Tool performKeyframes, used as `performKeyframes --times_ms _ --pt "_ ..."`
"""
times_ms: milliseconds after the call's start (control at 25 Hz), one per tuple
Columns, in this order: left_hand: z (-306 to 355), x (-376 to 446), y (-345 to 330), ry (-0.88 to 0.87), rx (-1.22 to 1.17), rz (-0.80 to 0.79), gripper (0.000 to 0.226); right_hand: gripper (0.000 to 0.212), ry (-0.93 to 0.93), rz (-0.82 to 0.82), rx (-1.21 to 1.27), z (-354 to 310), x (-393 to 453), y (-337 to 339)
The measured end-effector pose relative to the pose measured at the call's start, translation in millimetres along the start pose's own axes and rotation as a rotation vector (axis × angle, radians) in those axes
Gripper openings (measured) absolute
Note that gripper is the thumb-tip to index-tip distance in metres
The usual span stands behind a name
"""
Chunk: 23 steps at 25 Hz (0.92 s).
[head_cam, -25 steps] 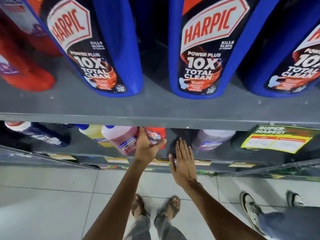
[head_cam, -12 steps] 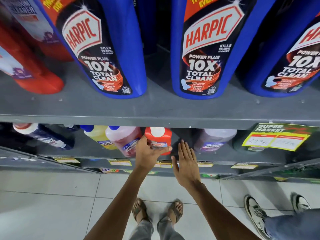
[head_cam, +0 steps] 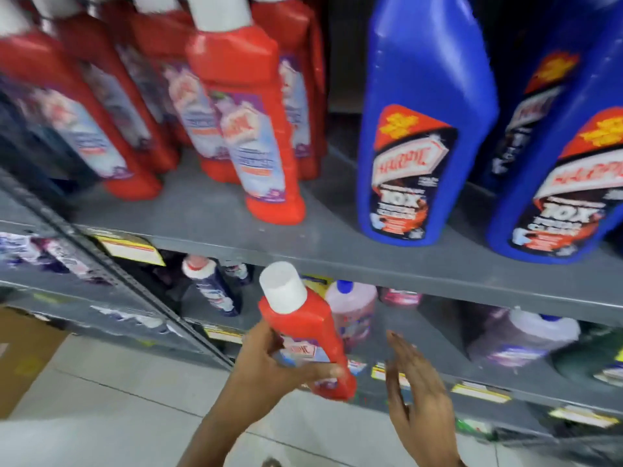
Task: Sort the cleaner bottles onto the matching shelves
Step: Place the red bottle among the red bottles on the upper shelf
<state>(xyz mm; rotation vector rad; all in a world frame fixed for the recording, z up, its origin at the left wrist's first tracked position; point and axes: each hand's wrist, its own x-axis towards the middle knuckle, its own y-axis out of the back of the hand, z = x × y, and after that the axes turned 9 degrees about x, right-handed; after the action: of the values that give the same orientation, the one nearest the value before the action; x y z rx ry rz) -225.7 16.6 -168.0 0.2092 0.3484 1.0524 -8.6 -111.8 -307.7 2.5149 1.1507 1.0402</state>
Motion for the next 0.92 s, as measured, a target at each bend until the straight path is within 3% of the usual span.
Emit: performKeyframes --times_ms 120,240,360,440,600,920 --pt "46.6 -2.5 73.2 -0.137 0.020 0.049 0.027 0.040 0.173 0.060 0.077 -81.1 52.8 -31.1" --pt "100.2 -1.8 139.9 -0.206 0.047 0.164 0.067 0.040 0.334 0.113 0.089 -158.2 96.7 -69.8" --pt "109.8 29.7 209.1 -0.423 0.058 0.176 0.043 0.043 0.413 0.138 0.025 -202.8 126.7 -106.0" --pt "117.2 57.6 238.3 -0.489 0.104 0.116 0.041 0.041 0.384 0.148 -0.013 -212.2 140.1 -127.6" --pt "127.4 111.7 251.9 -0.507 0.110 0.071 0.066 0.040 0.274 0.141 -0.157 -207.4 146.8 -159.1" --pt "132.4 146.2 245.9 -0.436 0.113 0.078 0.069 0.039 0.208 0.191 -0.342 -211.3 147.6 -170.8"
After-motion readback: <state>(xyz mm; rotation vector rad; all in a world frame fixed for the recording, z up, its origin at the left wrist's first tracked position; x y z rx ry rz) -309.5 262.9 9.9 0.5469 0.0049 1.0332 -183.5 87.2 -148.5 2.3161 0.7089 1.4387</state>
